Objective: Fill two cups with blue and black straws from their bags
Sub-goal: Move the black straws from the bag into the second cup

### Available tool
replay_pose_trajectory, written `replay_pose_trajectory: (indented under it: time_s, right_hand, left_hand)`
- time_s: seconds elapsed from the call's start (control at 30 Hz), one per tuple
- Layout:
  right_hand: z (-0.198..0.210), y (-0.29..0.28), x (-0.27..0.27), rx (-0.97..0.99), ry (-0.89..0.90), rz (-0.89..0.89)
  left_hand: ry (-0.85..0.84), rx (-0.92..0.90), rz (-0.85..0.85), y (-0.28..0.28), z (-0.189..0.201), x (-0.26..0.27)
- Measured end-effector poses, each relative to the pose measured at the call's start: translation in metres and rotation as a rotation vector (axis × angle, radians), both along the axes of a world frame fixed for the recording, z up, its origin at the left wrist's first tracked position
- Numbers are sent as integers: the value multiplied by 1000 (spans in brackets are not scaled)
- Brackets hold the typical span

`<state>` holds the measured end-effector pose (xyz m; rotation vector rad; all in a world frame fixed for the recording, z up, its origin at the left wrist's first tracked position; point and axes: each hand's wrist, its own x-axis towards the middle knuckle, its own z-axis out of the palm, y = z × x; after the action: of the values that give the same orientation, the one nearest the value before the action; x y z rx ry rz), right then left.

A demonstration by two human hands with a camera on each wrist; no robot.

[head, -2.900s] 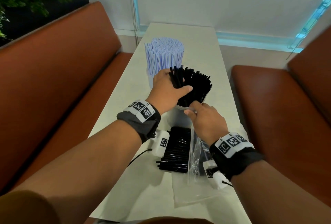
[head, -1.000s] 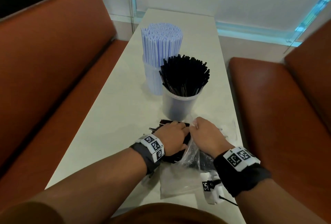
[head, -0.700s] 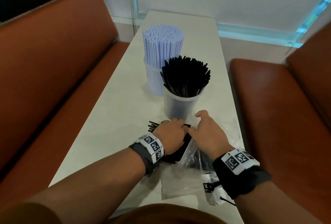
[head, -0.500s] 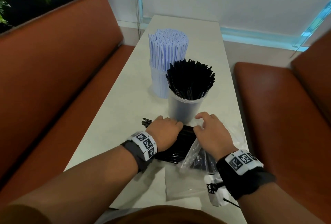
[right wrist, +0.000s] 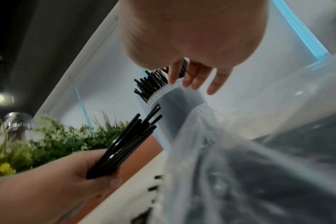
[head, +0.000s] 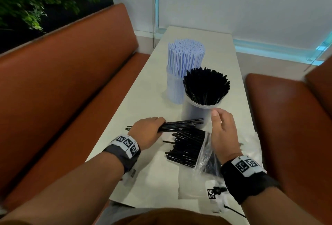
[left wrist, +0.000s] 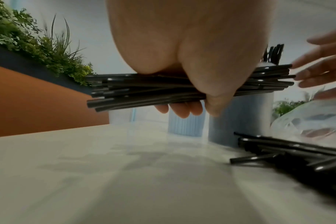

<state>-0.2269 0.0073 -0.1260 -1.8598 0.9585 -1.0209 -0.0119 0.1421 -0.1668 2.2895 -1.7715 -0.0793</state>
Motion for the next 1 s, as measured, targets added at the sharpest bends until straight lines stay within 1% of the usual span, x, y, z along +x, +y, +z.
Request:
replay_pose_trajectory:
  time_s: [0.03, 0.07, 0.1, 0.13, 0.17, 0.2, 0.27, 0.3, 0.37, 0.4, 0.43, 0.47, 0.5, 0.53, 0.57, 0.67, 0.73, 0.8, 0.87, 0.93, 1.0]
  right_hand:
    - [4, 5, 4, 53, -78, 29]
    - [6, 9, 8, 137, -118, 75]
    - [7, 13, 11, 222, -110, 126]
    - [8, 16, 13, 262, -73, 150]
    - [8, 17, 14, 256, -60, 133]
    - [9, 18, 13, 220, -82, 70]
    - [13, 15, 8, 148, -165, -43]
    - [15, 14, 7, 136, -149, -27]
    - [15, 17, 9, 166, -12, 107]
    - [14, 19, 11, 188, 23, 141]
    - [15, 19, 12, 215, -5, 126]
    - [16, 18, 11, 285, -98, 90]
    - [17, 15, 10, 388, -216, 58]
    - [19, 11, 8, 498, -311, 38]
    - [20, 8, 6, 594, -356, 25]
    - [15, 4, -3, 822, -402, 8]
    - [11, 6, -7, 924, -408, 30]
    - [11, 9, -10, 1012, -412, 61]
    - [11, 12, -13, 1095, -448, 101]
    - [12, 18, -12, 1173, -517, 149]
    - [12, 23, -9, 1229, -565, 204]
  left_hand:
    - [19, -33, -23, -3, 5, -9]
    - [28, -52, -58, -6, 11, -20]
    - [24, -60, -97, -10, 15, -31]
    - [11, -64, -126, -14, 19, -40]
    - [-1, -67, -136, -17, 23, -46]
    - [-10, -70, -129, -20, 27, -50]
    - [-10, -87, -99, -25, 33, -55]
    - [-3, -106, -91, -26, 35, -59]
    - [10, -142, -103, -31, 41, -70]
    - [20, -147, -109, -34, 43, -77]
    - [46, -147, -101, -36, 45, -82]
    - [98, -145, -80, -37, 47, -84]
    - [181, -144, -49, -38, 49, -84]
    - [307, -162, -12, -37, 51, -82]
    - [470, -211, 20, -36, 54, -80]
    - [927, -527, 68, -33, 73, -82]
    - [1269, -724, 26, -36, 91, -88]
    - [1581, -839, -28, -39, 104, -91]
    - [1741, -899, -36, -41, 111, -91]
    - [1821, -942, -33, -44, 112, -93]
    - [1852, -940, 1, -48, 110, -99]
